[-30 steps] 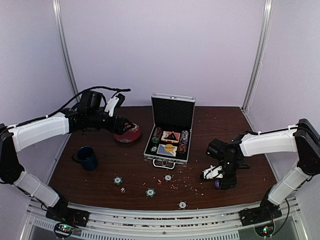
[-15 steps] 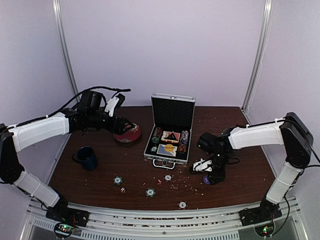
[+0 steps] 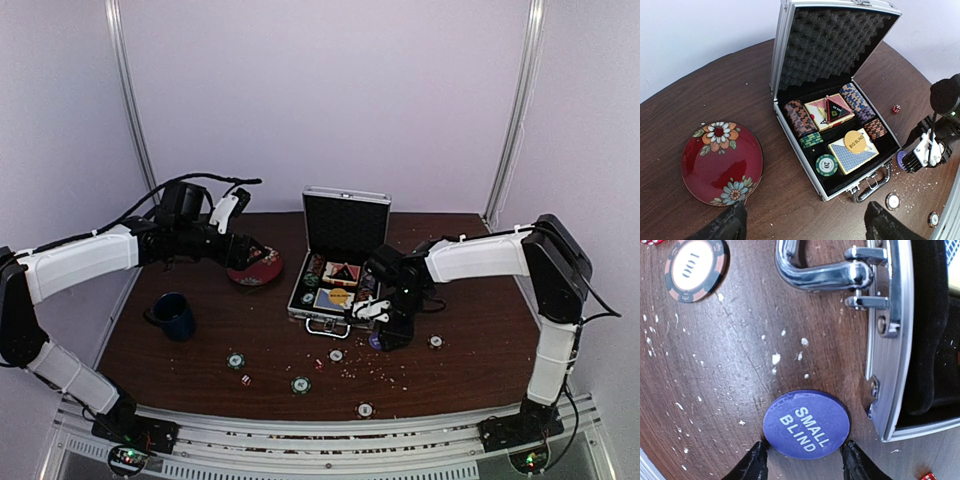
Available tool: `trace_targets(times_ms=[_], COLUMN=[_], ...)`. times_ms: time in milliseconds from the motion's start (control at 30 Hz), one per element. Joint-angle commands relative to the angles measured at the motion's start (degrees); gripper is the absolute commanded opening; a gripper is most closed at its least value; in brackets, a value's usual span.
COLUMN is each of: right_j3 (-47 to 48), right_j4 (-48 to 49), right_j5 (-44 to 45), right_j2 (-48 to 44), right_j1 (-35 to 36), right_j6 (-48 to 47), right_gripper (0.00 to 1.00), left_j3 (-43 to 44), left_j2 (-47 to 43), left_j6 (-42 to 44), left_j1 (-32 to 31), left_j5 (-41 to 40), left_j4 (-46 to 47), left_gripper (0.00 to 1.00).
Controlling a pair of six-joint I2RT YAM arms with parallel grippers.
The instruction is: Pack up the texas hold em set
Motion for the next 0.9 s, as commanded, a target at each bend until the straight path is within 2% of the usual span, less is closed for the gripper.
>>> trace_targets(times_ms=[0,400,867], right_j3=[-0.9,1.5,0.3], right_j4=[0.8,0.3,0.5], right_j5=[-0.9,-2.1,1.0], right_j2=[2.1,5.2,6.1], right_j1=[0.3,1.0,2.6], right_j6=[0.4,0.6,0.9], right_gripper=[0.54,0.57,0.56], left_j3=[1.4,1.5,1.5], left_j2=[0.5,0.4,0.2], left_j6=[0.2,0.2,0.2], left_j1=[0.5,0.5,0.5], left_j5=[0.7,0.9,0.9], left_j4=[1.4,1.3,1.2], left_gripper=[0.83,0.83,0.83])
